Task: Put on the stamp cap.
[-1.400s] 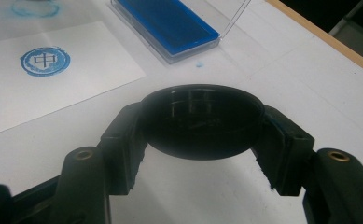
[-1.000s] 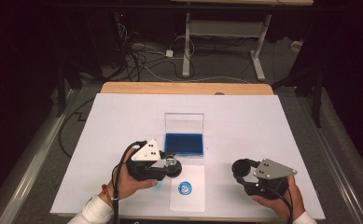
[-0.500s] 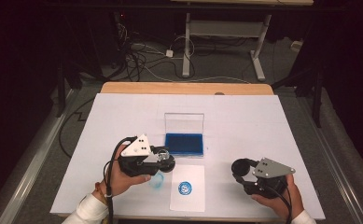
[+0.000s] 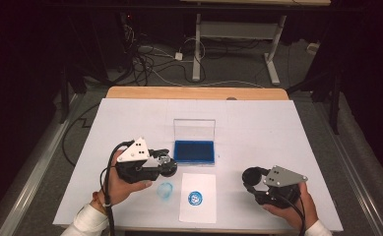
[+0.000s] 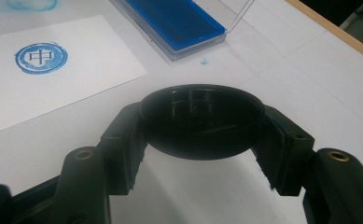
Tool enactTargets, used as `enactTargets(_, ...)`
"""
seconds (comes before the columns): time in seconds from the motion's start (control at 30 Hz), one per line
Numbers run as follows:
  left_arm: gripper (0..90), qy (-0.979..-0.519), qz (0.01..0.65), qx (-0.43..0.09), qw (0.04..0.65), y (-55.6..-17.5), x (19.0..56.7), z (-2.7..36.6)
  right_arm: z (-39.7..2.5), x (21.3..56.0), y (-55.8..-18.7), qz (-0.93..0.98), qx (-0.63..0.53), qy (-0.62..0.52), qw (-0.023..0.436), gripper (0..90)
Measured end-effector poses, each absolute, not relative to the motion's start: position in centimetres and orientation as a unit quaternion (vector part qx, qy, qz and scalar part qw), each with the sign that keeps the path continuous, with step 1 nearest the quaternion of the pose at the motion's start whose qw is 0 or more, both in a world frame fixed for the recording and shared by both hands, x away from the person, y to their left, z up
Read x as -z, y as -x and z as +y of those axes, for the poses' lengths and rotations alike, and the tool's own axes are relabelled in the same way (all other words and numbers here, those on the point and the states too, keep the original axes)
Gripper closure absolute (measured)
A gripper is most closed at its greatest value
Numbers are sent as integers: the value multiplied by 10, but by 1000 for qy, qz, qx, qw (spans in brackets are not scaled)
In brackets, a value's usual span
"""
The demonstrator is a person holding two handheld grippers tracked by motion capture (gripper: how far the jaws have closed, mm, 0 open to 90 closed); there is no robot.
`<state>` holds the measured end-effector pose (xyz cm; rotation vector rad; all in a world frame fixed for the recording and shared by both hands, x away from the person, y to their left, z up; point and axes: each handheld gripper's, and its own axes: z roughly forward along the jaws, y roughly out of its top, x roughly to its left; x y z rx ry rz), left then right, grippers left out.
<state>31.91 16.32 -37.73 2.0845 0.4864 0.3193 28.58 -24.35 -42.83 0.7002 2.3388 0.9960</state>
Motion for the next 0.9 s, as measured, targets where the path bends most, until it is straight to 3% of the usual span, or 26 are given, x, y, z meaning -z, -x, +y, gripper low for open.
enactTargets(0.9, 546, -831, 184, -133, 507, -320, 353, 161, -203, 429, -288, 869, -382, -225, 218, 392)
